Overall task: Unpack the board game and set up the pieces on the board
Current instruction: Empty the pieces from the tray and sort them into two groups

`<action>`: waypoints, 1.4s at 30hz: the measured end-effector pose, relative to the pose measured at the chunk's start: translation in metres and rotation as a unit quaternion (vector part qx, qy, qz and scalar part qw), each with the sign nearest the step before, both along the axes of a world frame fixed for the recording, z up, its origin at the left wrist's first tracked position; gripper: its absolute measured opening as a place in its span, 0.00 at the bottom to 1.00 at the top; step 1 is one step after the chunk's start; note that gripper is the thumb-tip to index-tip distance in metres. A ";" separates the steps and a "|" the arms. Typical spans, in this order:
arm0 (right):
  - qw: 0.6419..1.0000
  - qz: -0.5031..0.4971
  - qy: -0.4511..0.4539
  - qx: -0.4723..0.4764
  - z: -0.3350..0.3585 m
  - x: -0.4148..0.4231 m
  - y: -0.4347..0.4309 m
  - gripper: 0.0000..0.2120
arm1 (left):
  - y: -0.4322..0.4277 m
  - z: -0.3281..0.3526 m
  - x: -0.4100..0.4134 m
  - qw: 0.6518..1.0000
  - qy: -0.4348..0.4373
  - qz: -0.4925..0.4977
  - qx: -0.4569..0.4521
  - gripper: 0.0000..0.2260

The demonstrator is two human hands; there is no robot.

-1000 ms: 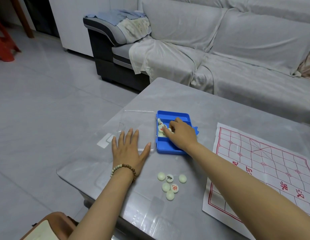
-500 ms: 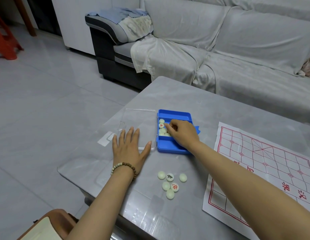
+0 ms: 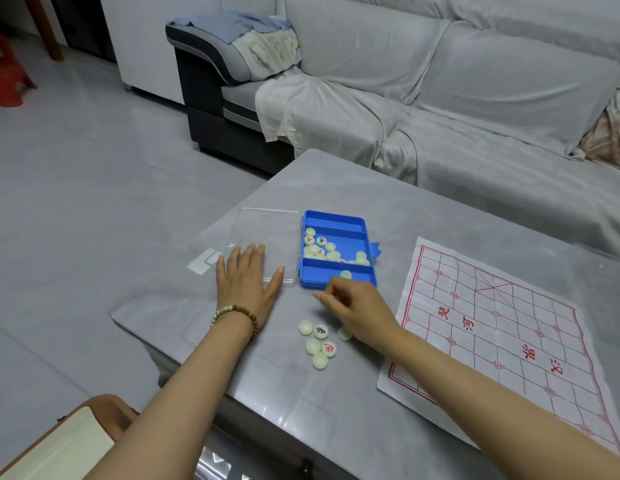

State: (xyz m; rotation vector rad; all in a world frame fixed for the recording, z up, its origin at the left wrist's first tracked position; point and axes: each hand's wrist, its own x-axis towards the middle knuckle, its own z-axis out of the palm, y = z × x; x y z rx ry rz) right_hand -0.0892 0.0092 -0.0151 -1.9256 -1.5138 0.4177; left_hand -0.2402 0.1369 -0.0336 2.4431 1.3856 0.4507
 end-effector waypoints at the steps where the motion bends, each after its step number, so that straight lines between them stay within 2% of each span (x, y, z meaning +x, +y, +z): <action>1: 1.000 0.003 -0.016 -0.007 -0.004 0.000 -0.004 0.14 | -0.001 0.000 -0.001 1.000 -0.002 0.000 0.001 0.27; 6: 0.998 -0.006 -0.064 0.011 0.000 0.001 -0.010 0.10 | -0.005 -0.001 -0.005 1.000 0.004 -0.008 0.002 0.27; 10: 0.993 -0.079 -0.056 0.074 0.014 0.016 -0.008 0.05 | -0.006 -0.001 -0.005 1.000 0.011 -0.007 0.003 0.27; 14: 0.995 -0.073 -0.055 -0.050 0.027 0.034 0.002 0.12 | -0.006 -0.001 -0.004 1.000 0.005 -0.006 0.003 0.26; 16: 0.987 -0.042 -0.108 -0.110 0.028 0.034 0.001 0.15 | -0.006 -0.001 -0.004 1.000 0.006 -0.006 0.005 0.26; 19: 0.975 -0.010 -0.183 -0.123 0.026 0.033 -0.002 0.15 | -0.006 -0.001 -0.003 1.000 0.007 -0.006 0.006 0.25; 24: 0.978 0.001 -0.178 -0.111 0.024 0.033 0.003 0.14 | -0.006 -0.001 -0.004 1.000 0.006 -0.005 0.006 0.25; 28: 0.986 -0.011 -0.120 -0.114 0.026 0.034 0.008 0.13 | -0.006 -0.001 -0.003 1.000 0.002 -0.006 0.005 0.25; 32: 0.987 -0.024 -0.100 -0.123 0.028 0.036 0.008 0.12 | -0.007 -0.001 -0.003 1.000 0.004 -0.017 0.002 0.25; 39: 0.988 -0.019 -0.089 -0.127 0.029 0.038 0.011 0.12 | -0.014 0.004 0.011 0.994 0.011 -0.105 0.000 0.26; 42: 0.990 -0.016 -0.051 -0.131 0.028 0.039 0.013 0.10 | -0.019 0.006 0.019 0.987 0.039 -0.156 0.006 0.25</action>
